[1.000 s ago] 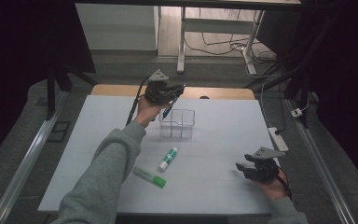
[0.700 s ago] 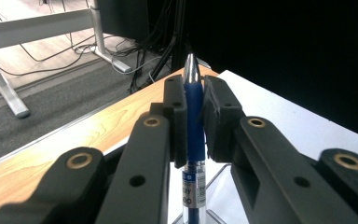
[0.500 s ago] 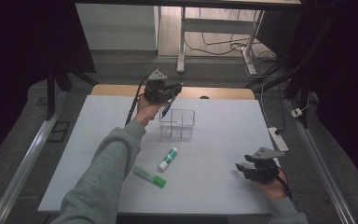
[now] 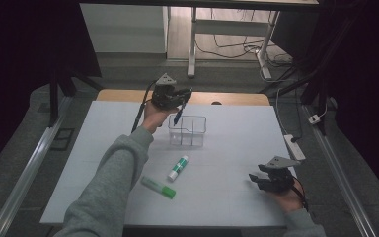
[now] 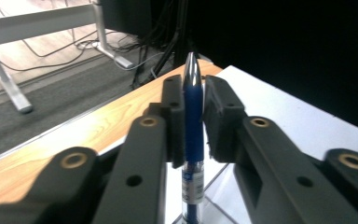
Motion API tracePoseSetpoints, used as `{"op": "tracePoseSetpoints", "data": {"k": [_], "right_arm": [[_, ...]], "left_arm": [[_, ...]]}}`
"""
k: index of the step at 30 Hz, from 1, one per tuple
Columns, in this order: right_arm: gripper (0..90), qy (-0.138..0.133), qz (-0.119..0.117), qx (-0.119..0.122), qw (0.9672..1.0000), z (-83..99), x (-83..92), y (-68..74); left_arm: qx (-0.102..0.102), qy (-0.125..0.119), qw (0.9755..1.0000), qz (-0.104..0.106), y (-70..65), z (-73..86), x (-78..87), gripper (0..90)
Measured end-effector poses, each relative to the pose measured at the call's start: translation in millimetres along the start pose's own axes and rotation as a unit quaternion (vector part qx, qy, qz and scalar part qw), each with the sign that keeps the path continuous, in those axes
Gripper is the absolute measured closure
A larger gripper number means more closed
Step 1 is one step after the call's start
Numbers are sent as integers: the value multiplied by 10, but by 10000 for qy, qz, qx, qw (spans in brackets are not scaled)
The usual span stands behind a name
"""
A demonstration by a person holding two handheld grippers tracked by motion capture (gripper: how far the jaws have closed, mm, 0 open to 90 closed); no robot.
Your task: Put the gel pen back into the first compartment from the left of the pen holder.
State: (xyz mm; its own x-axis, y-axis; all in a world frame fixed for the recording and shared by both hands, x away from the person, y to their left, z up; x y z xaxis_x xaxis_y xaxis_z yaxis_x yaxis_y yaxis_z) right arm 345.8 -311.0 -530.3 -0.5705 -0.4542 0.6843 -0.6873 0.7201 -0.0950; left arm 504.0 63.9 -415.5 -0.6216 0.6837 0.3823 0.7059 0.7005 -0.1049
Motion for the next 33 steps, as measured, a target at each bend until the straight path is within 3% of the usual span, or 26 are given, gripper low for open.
{"op": "tracePoseSetpoints", "data": {"k": [2, 8, 21, 33], "right_arm": [[443, -8, 0, 1, 10000, -3, -1, 5], [442, -10, 1, 5, 10000, -6, -2, 11], [442, 11, -2, 17, 10000, -3, -13, 14], [442, 12, -3, 33, 10000, -7, -19, 19]], "left_arm": [[-60, 27, 10000, 50, -7, 1, 16, 634], [-58, 178, 9994, 278, -9, 16, 84, 525], [-214, 449, 9969, 617, -48, 163, 211, 504], [-265, 581, 9951, 749, -85, 299, 299, 509]]}}
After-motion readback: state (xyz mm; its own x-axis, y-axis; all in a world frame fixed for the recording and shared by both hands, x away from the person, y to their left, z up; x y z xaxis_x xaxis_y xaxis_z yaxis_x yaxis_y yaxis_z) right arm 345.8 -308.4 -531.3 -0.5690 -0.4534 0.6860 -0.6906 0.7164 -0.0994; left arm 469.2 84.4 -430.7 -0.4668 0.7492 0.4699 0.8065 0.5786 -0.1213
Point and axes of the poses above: each handheld gripper's, and its own axes: x roughly backward along the jaws, z roughly out of its underside, y roughly to its left, the point moved 3 cm from there along -x, roughly forward along the jaws
